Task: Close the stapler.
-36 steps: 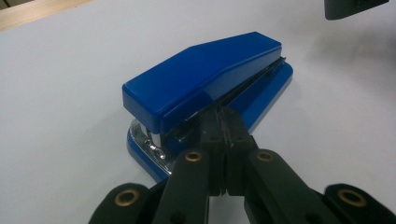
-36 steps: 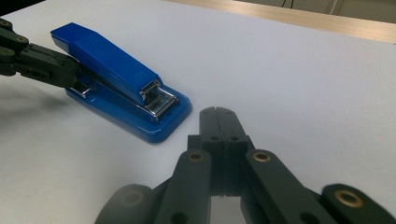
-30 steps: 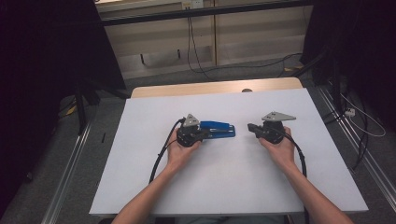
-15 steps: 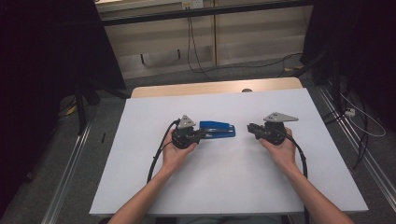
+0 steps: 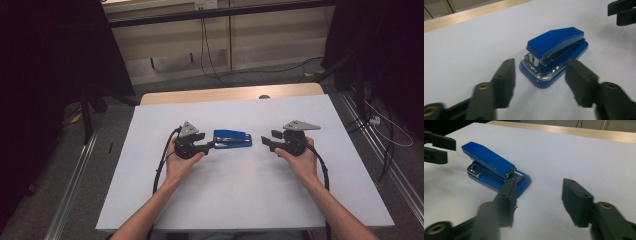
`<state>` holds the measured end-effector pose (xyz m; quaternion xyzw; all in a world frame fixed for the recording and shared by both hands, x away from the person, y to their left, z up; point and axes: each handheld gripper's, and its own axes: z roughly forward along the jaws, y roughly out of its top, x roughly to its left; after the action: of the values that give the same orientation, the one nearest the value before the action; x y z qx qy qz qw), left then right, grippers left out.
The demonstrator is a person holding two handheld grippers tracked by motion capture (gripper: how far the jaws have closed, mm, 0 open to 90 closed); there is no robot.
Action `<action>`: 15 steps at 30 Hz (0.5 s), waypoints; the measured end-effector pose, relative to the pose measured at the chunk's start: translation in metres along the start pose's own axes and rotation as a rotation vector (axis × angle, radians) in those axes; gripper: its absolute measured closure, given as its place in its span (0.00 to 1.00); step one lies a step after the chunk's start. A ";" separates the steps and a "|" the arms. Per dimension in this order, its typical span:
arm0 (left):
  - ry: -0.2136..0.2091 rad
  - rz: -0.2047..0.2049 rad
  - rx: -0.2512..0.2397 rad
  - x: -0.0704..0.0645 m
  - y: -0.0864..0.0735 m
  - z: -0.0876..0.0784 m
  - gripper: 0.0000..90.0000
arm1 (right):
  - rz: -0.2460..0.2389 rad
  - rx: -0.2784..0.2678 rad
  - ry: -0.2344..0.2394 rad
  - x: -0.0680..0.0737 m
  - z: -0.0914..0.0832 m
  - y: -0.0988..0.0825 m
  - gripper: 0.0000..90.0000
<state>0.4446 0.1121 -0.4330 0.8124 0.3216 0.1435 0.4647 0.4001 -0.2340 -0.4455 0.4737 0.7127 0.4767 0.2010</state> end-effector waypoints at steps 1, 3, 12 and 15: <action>0.004 0.002 -0.006 -0.001 0.001 0.000 0.40 | -0.004 0.000 -0.006 0.000 0.000 0.000 0.43; 0.030 0.023 -0.010 -0.003 0.002 0.000 0.28 | 0.000 -0.008 -0.016 0.001 -0.001 0.001 0.34; 0.053 0.028 -0.008 -0.008 0.002 -0.008 0.05 | -0.024 -0.040 -0.060 0.010 -0.008 0.003 0.08; 0.030 0.030 -0.025 -0.008 0.000 -0.013 0.05 | -0.018 -0.048 -0.044 0.012 -0.011 0.004 0.04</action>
<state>0.4313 0.1152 -0.4259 0.8089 0.3146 0.1665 0.4679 0.3877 -0.2284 -0.4347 0.4727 0.7006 0.4815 0.2321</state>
